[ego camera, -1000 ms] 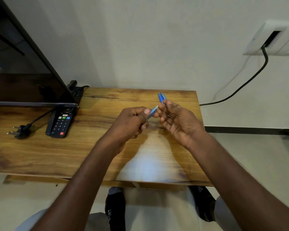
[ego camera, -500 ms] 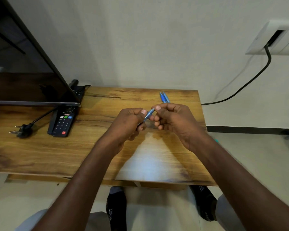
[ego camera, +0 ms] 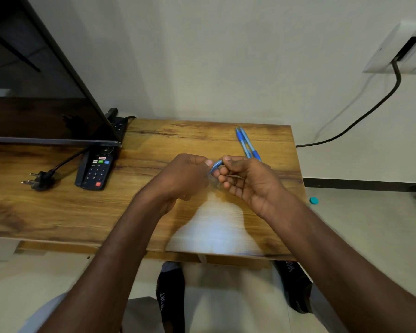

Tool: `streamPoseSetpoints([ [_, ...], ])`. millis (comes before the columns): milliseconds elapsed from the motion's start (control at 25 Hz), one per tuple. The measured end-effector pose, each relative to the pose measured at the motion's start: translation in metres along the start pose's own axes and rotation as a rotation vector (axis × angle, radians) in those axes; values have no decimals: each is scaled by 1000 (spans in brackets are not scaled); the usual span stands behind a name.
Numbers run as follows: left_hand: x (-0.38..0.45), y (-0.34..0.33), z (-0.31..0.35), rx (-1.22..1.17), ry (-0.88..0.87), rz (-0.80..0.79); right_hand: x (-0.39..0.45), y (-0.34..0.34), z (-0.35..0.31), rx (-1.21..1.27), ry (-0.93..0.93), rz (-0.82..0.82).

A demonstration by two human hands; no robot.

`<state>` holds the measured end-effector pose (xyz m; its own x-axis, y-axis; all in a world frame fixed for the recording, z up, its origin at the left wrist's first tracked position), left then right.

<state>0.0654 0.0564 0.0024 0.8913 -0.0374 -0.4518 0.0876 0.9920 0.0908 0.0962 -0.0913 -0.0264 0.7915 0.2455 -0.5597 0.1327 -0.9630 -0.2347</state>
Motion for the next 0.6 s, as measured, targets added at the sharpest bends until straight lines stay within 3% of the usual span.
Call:
streamPoseSetpoints([
  [200,-8,16,-12,112,70,-4,7,11,-15,-120,109,152],
  [320,-6,33,-15,80,69,147,6,-2,-27,-605,399,185],
  [400,-3,46,-18,208,59,278,1,-20,-28,-987,621,221],
  [600,6,57,-26,539,48,424,6,-43,-10,-1365,728,163],
])
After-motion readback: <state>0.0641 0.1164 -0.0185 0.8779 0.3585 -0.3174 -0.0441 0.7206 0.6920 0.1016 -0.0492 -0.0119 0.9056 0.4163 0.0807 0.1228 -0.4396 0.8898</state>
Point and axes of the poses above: each hand's wrist, its own x-axis towards the middle knuckle, its own y-axis out of the back of the hand, z = x × y, the point moved 8 cm from there along x, towards the middle knuckle, and after that the axes turned 6 degrees about -x, right-handed, at the moved point
